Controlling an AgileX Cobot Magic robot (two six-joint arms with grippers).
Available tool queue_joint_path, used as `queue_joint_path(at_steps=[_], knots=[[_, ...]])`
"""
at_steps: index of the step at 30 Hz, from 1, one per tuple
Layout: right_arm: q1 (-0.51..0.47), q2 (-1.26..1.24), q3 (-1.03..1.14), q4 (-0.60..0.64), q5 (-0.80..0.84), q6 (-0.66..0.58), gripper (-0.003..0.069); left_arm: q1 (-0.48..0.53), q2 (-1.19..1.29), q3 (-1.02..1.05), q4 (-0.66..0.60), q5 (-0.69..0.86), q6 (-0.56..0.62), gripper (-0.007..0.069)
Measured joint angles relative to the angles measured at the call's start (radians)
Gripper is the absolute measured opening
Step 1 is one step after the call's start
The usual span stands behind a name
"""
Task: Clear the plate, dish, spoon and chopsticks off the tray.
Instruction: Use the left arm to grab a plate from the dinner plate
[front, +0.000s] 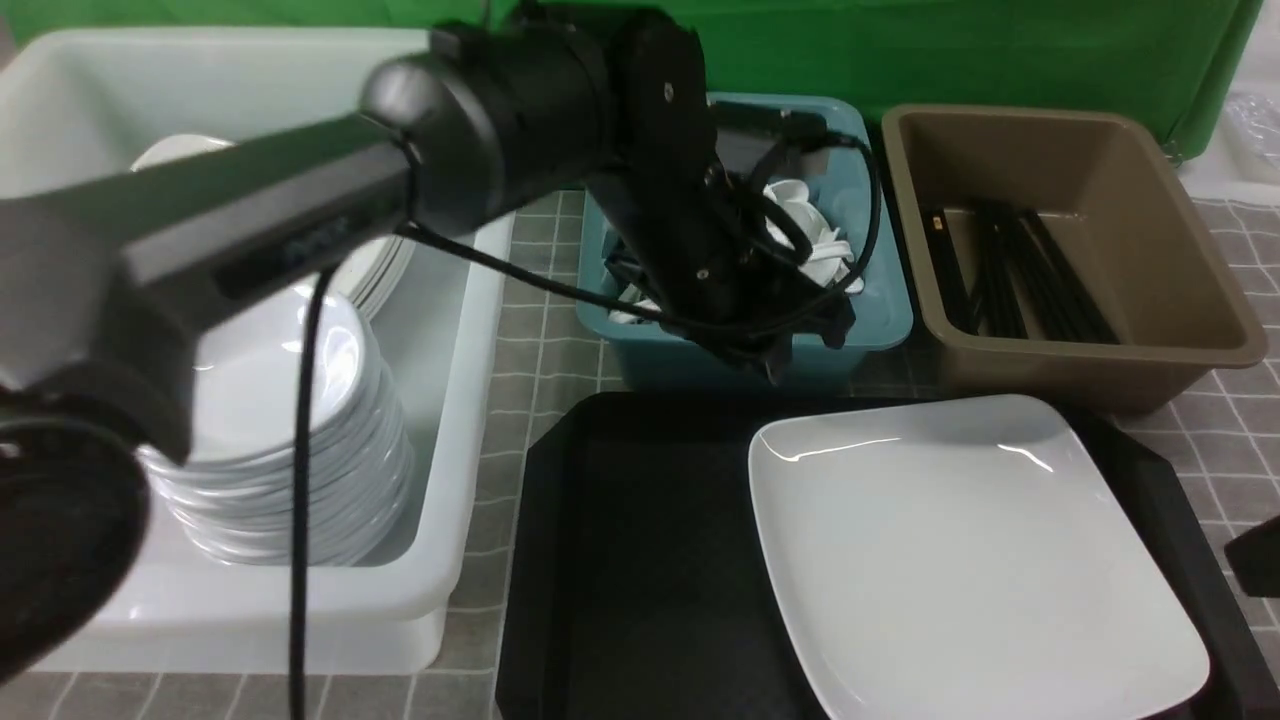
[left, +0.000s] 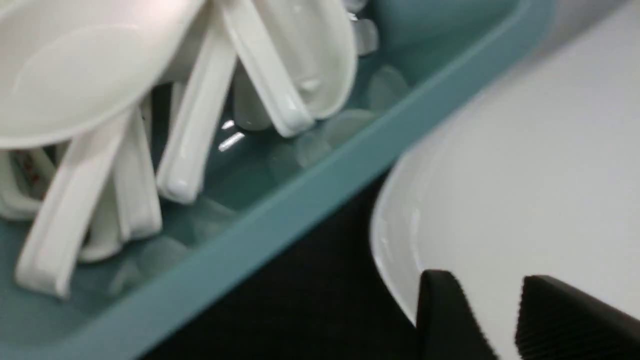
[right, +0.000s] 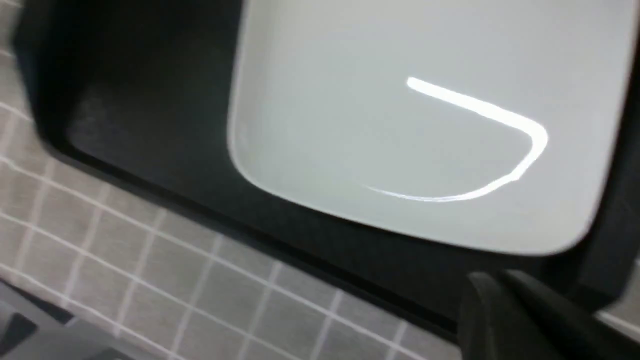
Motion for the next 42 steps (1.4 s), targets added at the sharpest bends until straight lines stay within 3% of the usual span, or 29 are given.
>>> queue_joint_path(at_steps=[4,8,14,19,23,27,28,31,32,42], knots=[[0.0,-0.001,0.001,0.016,-0.02,-0.015,0.0028,0.0,0.063,-0.002,0.018,-0.048,0.002,0.0412],[0.0,-0.001,0.001,0.016,-0.032,-0.016,0.0028,-0.002,0.113,-0.003,0.01,-0.057,0.002,0.049],[0.0,-0.001,0.001,0.031,-0.076,-0.036,0.0028,-0.013,0.166,-0.003,-0.003,-0.062,-0.001,0.0513],[0.0,-0.001,0.001,0.166,-0.132,-0.207,0.0028,-0.008,0.188,-0.006,0.002,-0.093,-0.001,0.0517],[0.0,-0.001,0.001,0.231,-0.159,-0.247,0.0028,-0.007,0.191,-0.007,-0.003,-0.097,0.005,0.0514],[0.0,-0.001,0.001,0.238,-0.168,-0.268,0.0028,-0.007,0.196,-0.009,-0.022,-0.099,0.028,0.045],[0.0,-0.001,0.001,0.241,-0.169,-0.273,0.0028,-0.007,0.197,-0.009,-0.036,-0.099,0.034,0.0412],[0.0,-0.001,0.001,0.242,-0.171,-0.277,0.0028,-0.008,0.197,-0.011,-0.08,-0.099,0.055,0.0204],[0.0,-0.001,0.001,0.242,-0.172,-0.278,0.0028,-0.007,0.197,-0.014,-0.099,-0.102,0.055,0.0182],[0.0,-0.001,0.001,0.242,-0.174,-0.278,0.0028,-0.005,0.171,-0.017,-0.077,-0.014,0.04,0.0179]])
